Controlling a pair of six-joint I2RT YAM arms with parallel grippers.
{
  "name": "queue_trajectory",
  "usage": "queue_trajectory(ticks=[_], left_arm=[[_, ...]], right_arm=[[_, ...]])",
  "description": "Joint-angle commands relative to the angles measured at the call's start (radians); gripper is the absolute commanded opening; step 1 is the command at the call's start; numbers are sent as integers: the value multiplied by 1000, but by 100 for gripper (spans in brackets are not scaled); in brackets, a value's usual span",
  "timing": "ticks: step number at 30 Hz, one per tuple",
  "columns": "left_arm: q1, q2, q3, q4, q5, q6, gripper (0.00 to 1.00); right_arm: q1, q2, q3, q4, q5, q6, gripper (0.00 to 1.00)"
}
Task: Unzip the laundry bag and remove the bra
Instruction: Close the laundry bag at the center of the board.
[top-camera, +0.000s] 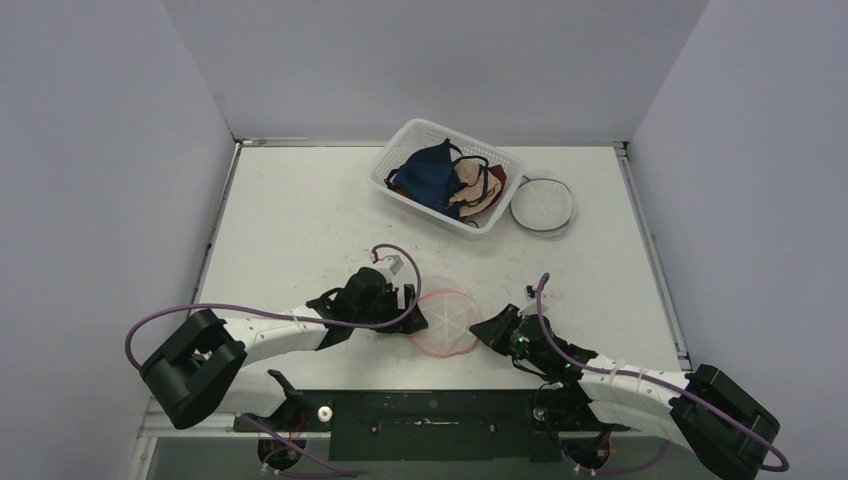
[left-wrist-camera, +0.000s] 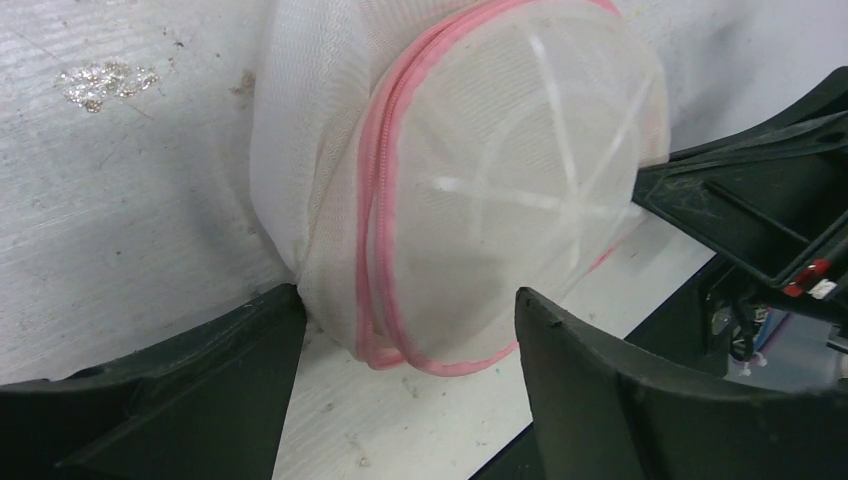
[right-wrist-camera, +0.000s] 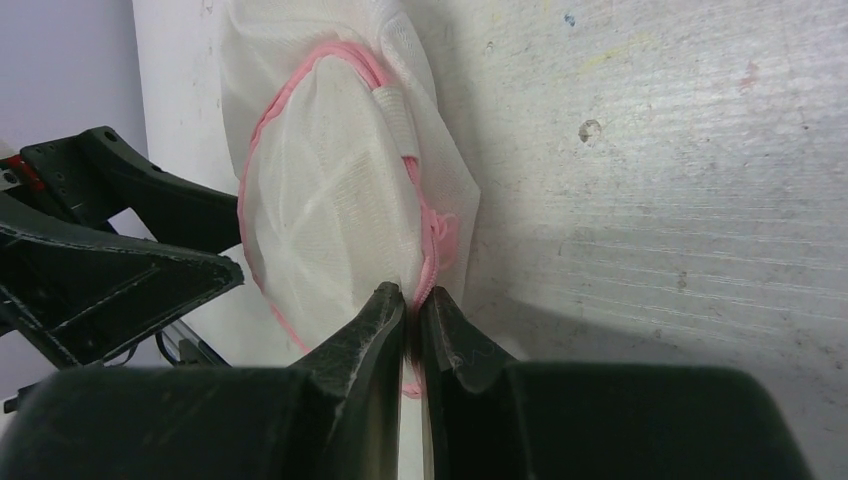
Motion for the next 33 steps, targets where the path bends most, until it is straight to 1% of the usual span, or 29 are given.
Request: queue_trajectory(ticks=[1, 3, 5, 6, 7, 10, 11, 14, 17, 20, 23, 27, 29, 33], left_arm=[[-4, 13, 39, -22, 9, 36, 69], [-4, 10, 35, -18, 15, 37, 58], [-5, 4, 28, -7, 21, 36, 44], [-6, 1, 25, -1, 23, 35, 39], [-7, -3, 23, 4, 28, 34, 35], [-12, -5, 19, 18, 43, 29, 27], [-13, -5, 16, 28, 51, 26, 23], [-15, -14, 3, 55, 75, 9, 0], [-20, -83, -14, 76, 91, -23, 0], [-22, -186, -9, 71, 116, -77, 0], [-21, -268, 13, 65, 148, -139, 0], [-23, -286, 20, 131, 230, -256, 0], [-26, -281, -5, 207, 265, -335, 0], [-71, -280, -49, 327, 261, -439, 0]], right_arm=[[-6, -23, -30, 11, -8, -22, 5], [-7, -33, -31, 6, -7, -22, 5], [-7, -46, -29, 4, -7, -22, 5], [-7, -53, -27, 2, -7, -22, 5], [-7, -61, -25, 0, -7, -22, 5], [-7, -81, -24, -2, -7, -21, 5], [-7, -88, -25, 2, -7, -18, 5], [-6, -119, -30, 4, -7, -12, 5], [-4, -186, -12, -60, -8, -22, 5], [-4, -290, 73, -203, 9, -63, 5], [-4, -355, 169, -344, 32, -110, 5], [-4, -386, 317, -531, 86, -157, 5], [-4, -389, 371, -616, 112, -162, 5], [-3, -408, 444, -761, 155, -157, 5]])
